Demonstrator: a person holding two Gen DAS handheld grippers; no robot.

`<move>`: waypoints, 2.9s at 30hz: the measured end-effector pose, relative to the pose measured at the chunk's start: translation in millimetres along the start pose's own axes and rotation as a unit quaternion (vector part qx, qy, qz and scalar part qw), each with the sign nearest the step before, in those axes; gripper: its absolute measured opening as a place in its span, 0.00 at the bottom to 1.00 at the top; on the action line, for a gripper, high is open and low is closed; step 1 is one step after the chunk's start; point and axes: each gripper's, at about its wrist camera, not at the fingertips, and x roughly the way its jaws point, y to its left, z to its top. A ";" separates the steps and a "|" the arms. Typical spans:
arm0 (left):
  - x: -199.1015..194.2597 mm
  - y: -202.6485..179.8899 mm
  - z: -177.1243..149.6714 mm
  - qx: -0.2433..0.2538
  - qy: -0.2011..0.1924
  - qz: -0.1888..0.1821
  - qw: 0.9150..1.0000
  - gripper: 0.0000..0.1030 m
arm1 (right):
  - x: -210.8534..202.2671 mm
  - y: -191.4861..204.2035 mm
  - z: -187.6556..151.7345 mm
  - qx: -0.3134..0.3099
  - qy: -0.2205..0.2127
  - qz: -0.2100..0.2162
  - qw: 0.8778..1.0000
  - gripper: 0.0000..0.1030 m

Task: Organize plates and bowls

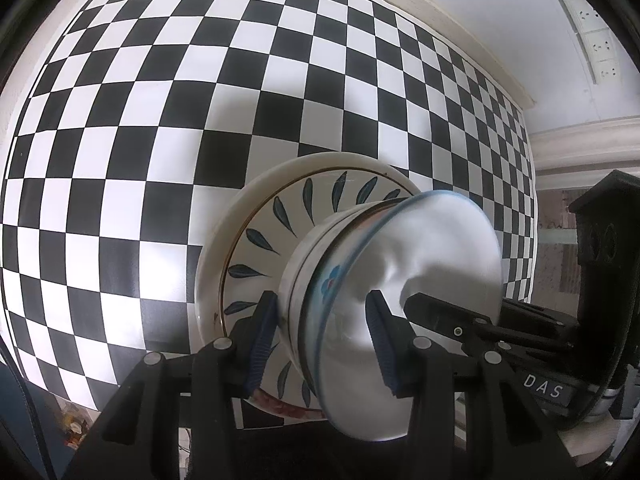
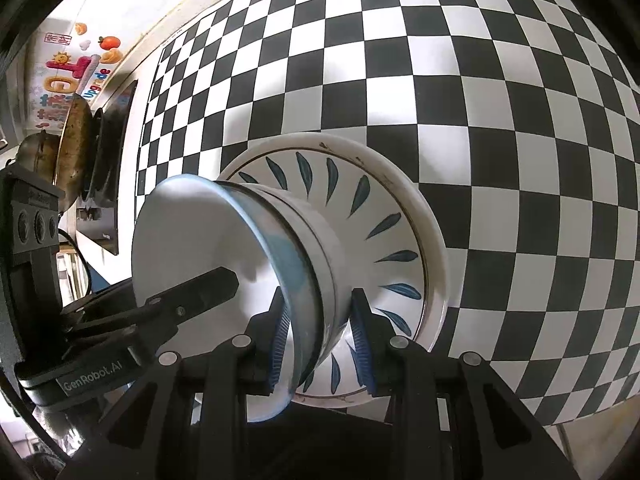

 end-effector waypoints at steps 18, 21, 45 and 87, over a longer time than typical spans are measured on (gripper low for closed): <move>-62.6 -9.9 -25.3 0.033 -0.085 0.131 0.987 0.44 | -58.6 37.0 -25.1 -0.050 -0.087 -0.128 0.987 0.34; -74.8 -16.3 -31.7 0.053 -0.118 0.160 0.979 0.76 | -72.0 43.5 -33.3 -0.055 -0.108 -0.135 0.983 0.78; -185.2 -67.4 -99.5 0.087 -0.269 0.183 0.942 0.97 | -213.0 85.5 -135.2 -0.045 -0.301 -0.156 0.940 1.00; -312.7 -117.6 -423.4 0.090 -0.436 0.217 0.868 0.97 | -340.8 130.6 -500.2 -0.073 -0.455 -0.175 0.870 1.00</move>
